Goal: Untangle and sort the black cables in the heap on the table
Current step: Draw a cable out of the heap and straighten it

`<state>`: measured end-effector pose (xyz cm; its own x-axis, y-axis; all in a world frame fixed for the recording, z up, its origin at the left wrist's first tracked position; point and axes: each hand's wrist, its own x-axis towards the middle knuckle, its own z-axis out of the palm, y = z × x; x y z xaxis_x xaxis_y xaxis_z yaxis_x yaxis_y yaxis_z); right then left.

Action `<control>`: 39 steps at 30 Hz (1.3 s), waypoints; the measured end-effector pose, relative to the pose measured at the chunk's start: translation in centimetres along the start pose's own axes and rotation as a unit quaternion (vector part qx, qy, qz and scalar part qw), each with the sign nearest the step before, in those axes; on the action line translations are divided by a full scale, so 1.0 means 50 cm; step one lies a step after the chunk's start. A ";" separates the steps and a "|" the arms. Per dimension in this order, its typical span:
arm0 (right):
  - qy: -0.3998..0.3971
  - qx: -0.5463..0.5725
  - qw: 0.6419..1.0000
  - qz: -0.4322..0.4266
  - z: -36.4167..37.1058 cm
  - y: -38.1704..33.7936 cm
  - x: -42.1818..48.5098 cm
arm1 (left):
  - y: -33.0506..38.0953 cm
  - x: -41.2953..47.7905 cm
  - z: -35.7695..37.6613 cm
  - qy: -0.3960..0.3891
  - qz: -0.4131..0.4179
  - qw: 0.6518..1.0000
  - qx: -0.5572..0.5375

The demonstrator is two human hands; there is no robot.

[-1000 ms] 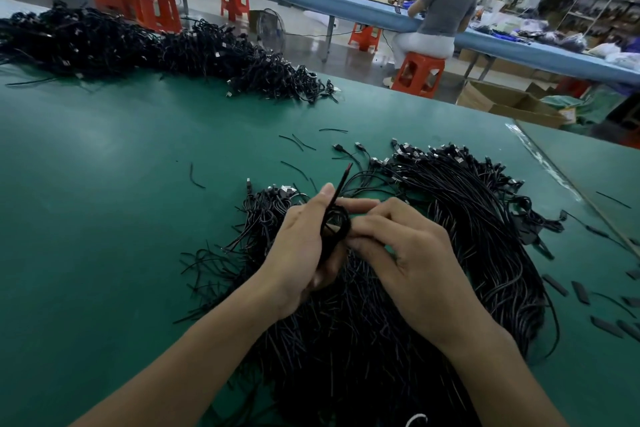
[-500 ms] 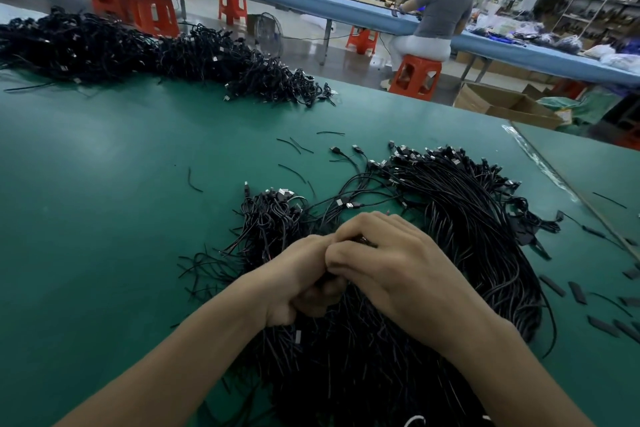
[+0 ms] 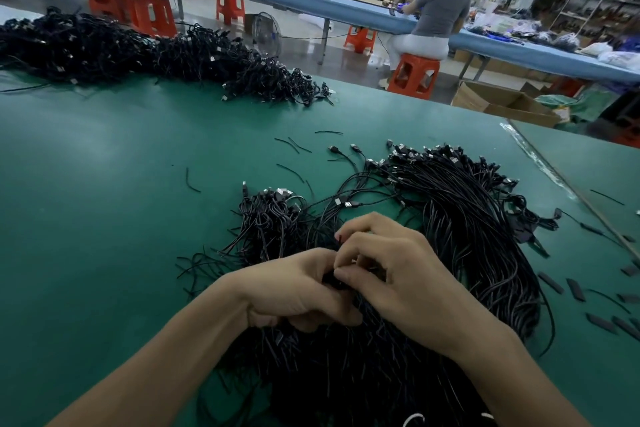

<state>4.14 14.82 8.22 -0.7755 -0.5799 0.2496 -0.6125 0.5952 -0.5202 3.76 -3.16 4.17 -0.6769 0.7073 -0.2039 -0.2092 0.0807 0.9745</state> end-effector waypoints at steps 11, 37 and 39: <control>-0.035 -0.122 0.990 -0.059 0.003 -0.025 -0.005 | 0.007 0.000 0.007 0.022 -0.046 0.999 -0.004; 0.198 0.005 0.975 0.104 0.014 -0.022 0.008 | 0.000 0.042 0.046 0.154 0.205 0.939 -0.231; 0.203 0.029 0.971 0.124 0.013 -0.023 0.010 | -0.003 0.047 0.047 0.173 0.216 0.937 -0.213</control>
<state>4.55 13.48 8.41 -0.9011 -0.1487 0.4073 -0.3996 0.6491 -0.6472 3.86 0.12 3.79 -0.9361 0.3333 0.1120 -0.0750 -0.5006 0.8624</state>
